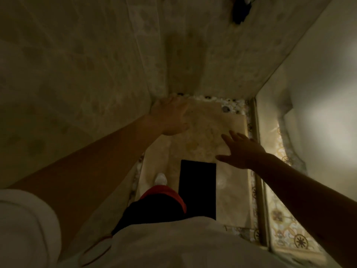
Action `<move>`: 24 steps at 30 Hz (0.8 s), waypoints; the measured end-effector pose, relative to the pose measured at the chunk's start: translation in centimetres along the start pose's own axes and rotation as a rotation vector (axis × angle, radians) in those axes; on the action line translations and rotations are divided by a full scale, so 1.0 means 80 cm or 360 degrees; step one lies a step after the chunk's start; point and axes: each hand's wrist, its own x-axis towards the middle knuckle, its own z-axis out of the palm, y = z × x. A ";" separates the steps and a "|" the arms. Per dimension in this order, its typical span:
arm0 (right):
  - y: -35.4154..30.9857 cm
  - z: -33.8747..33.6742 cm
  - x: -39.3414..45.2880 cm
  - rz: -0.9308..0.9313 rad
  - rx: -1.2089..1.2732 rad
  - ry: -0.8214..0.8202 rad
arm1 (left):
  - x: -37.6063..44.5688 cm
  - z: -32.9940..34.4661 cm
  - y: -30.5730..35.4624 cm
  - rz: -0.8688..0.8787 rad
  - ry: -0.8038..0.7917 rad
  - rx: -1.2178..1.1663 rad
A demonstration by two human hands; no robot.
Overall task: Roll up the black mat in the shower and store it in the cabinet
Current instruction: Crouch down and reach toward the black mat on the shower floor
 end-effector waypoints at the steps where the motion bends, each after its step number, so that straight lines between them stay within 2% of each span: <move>1: -0.004 -0.015 0.020 0.0032 0.0021 -0.0008 | 0.020 -0.008 -0.019 -0.0013 -0.0022 0.0017; 7: -0.029 -0.095 0.114 0.0139 0.0193 -0.0091 | 0.106 -0.054 -0.116 -0.0006 -0.0066 0.0058; 12: -0.029 -0.145 0.178 0.0174 0.0229 -0.0041 | 0.163 -0.092 -0.170 -0.0007 -0.0045 0.0024; 18: 0.015 -0.181 0.254 0.0202 0.0284 -0.0029 | 0.249 -0.122 -0.184 0.0081 -0.0096 0.0078; 24: 0.095 -0.210 0.353 0.0315 0.0391 -0.0016 | 0.392 -0.144 -0.167 0.0188 -0.0150 0.0211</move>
